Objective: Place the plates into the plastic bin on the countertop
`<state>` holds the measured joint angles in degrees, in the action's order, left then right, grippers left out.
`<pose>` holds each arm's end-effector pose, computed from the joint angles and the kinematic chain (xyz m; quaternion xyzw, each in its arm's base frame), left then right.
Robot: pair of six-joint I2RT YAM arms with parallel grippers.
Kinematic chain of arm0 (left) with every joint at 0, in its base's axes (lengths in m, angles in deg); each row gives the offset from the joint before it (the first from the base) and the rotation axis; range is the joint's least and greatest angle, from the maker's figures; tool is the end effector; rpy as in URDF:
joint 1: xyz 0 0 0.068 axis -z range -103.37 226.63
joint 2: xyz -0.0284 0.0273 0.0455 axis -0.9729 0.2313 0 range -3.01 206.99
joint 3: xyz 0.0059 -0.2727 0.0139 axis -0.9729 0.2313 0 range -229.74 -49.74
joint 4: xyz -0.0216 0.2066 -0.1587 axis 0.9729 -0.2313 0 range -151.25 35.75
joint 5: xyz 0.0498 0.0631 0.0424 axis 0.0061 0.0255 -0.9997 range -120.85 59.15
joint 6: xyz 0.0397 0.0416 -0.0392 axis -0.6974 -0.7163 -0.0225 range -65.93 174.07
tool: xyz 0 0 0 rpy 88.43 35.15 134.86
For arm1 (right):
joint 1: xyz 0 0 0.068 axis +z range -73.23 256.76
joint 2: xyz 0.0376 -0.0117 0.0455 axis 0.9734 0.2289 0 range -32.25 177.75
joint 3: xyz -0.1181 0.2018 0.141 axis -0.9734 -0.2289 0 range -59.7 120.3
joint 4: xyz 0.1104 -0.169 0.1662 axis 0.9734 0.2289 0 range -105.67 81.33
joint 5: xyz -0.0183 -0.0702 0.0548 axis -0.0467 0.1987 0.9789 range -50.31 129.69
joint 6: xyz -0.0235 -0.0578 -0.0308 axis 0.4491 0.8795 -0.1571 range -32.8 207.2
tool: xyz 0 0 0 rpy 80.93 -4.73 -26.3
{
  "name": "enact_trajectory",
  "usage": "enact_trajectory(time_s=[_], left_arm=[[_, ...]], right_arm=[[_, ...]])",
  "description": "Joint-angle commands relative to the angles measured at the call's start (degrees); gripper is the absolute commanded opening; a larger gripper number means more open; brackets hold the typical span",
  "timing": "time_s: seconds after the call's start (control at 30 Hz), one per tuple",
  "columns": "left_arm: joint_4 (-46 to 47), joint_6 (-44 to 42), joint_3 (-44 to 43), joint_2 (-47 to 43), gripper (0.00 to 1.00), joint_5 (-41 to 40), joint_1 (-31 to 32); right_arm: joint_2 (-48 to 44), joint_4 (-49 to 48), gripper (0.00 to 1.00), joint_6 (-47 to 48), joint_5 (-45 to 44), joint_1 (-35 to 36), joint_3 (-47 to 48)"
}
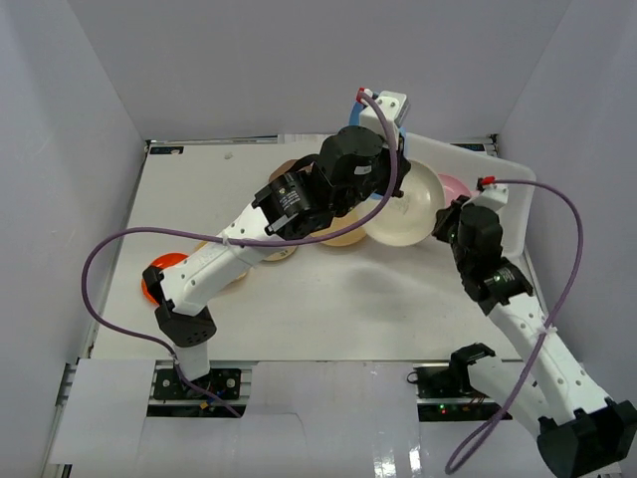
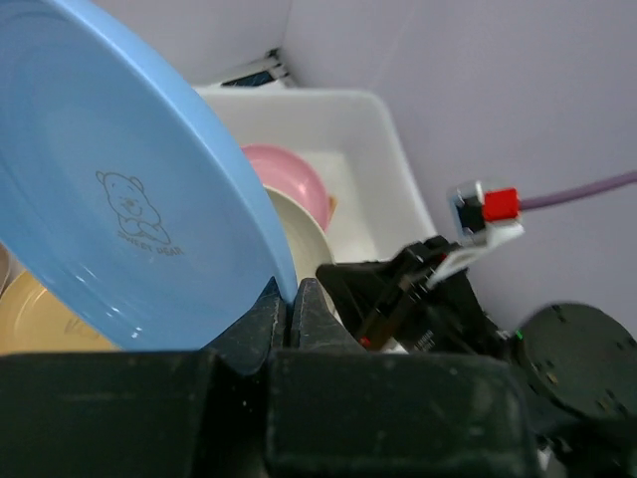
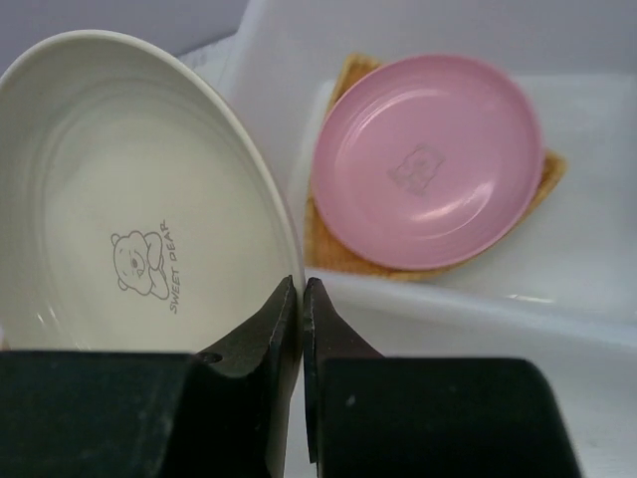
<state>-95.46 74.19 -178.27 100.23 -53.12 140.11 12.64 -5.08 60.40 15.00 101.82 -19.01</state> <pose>0.1969 -0.3464 0.4950 0.1813 0.7708 -0.2791 0.5433 0.1937 0.0645 0.3099 0.1422 0.7718 0.1084 0.6102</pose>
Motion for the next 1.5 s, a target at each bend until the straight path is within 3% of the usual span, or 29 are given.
enact_trajectory(time_s=[0.0,0.17,0.4,0.43,0.47,0.57,0.83,1.07,1.13,1.17,1.23,1.27,1.37,1.47], left_arm=[[5.61,-1.66,-3.39,1.78,0.00,4.06,-0.20],[11.32,-3.77,-4.61,6.17,0.00,6.97,-0.29],[18.52,-8.78,-10.86,16.10,0.00,10.48,-0.29],[19.49,-9.91,-10.86,16.90,0.00,10.83,-0.29],[20.98,-10.53,-10.69,17.51,0.00,11.10,-0.29],[25.12,-12.20,-10.16,20.76,0.00,12.50,-0.55],[30.40,-10.27,-10.78,28.06,0.00,19.27,-2.66],[32.51,-13.61,-11.31,34.65,0.02,21.03,-3.10],[33.30,-15.81,-11.22,36.06,0.17,20.94,-3.10],[33.48,-16.42,-11.30,36.41,0.39,20.86,-3.10],[33.74,-17.74,-11.04,36.86,0.61,20.15,-3.10],[33.83,-18.09,-10.95,36.77,0.77,20.24,-3.10],[34.53,-19.24,-11.39,35.46,0.94,20.06,-3.10],[34.09,-19.77,-11.66,31.07,0.98,19.63,-3.10]], right_arm=[[6.85,-1.09,0.08,4.30,-1.70,-8.07,6.85],[14.87,-4.33,0.08,3.96,8.85,-23.26,10.03],[27.97,-8.12,0.11,1.32,20.09,-33.49,11.52],[29.11,-8.22,0.22,1.15,21.51,-34.11,12.13],[31.12,-8.04,0.46,1.06,23.18,-34.46,12.92],[30.10,-7.69,0.88,-0.43,29.60,-36.57,14.42],[19.46,-8.48,0.82,-11.76,35.06,-51.50,15.12],[15.06,-9.18,0.80,-13.62,36.11,-55.73,15.30],[14.62,-9.80,0.80,-13.53,36.90,-55.73,14.69],[14.53,-9.89,0.80,-13.36,37.34,-55.73,14.51],[13.83,-9.89,0.80,-13.27,37.26,-55.82,13.63],[13.48,-9.89,0.80,-13.01,36.82,-55.82,13.46],[12.25,-9.62,0.80,-11.96,36.03,-55.91,14.42],[11.89,-7.25,0.80,-10.90,36.37,-56.87,17.75]])
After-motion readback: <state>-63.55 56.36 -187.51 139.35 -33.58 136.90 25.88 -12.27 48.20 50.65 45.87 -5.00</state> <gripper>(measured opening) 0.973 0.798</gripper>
